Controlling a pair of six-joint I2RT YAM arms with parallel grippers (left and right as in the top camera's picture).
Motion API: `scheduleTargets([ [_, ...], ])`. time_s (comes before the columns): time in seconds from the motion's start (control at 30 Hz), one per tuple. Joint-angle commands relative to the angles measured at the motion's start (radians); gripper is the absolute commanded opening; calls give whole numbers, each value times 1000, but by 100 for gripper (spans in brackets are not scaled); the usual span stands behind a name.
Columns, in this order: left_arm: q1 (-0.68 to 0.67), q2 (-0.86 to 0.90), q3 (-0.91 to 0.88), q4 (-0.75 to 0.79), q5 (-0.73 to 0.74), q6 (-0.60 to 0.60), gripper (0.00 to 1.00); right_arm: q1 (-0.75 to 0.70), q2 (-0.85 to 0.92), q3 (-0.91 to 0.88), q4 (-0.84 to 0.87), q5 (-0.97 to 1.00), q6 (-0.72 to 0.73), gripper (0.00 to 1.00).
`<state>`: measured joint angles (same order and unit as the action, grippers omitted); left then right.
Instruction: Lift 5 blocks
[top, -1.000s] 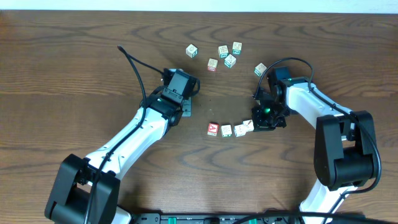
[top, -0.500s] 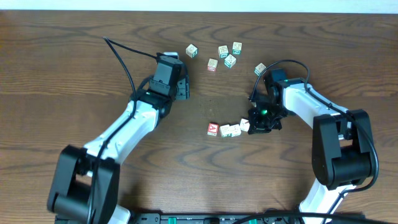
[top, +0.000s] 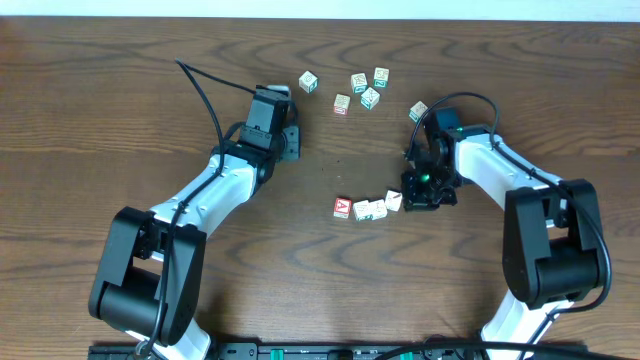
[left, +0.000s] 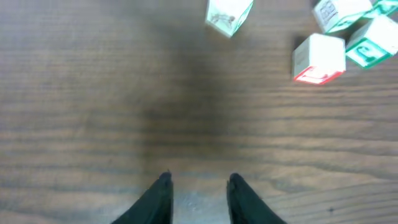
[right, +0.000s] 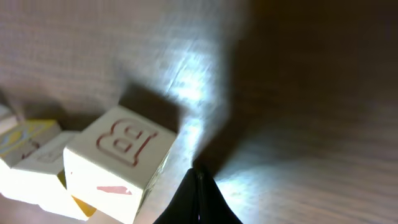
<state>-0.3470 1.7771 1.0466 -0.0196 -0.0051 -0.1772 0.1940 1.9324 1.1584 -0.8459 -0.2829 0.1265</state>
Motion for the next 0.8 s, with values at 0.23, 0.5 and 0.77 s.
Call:
scheduleTargets([
  [0.23, 7, 90, 50, 110, 53, 131, 82, 0, 50, -23, 65, 139, -10, 1],
  [0.5, 43, 235, 184, 111, 53, 133, 82, 0, 50, -23, 154, 91, -61, 1],
  [0.77, 92, 339, 276, 127, 55, 132, 83, 5, 50, -23, 174, -41, -143, 1],
])
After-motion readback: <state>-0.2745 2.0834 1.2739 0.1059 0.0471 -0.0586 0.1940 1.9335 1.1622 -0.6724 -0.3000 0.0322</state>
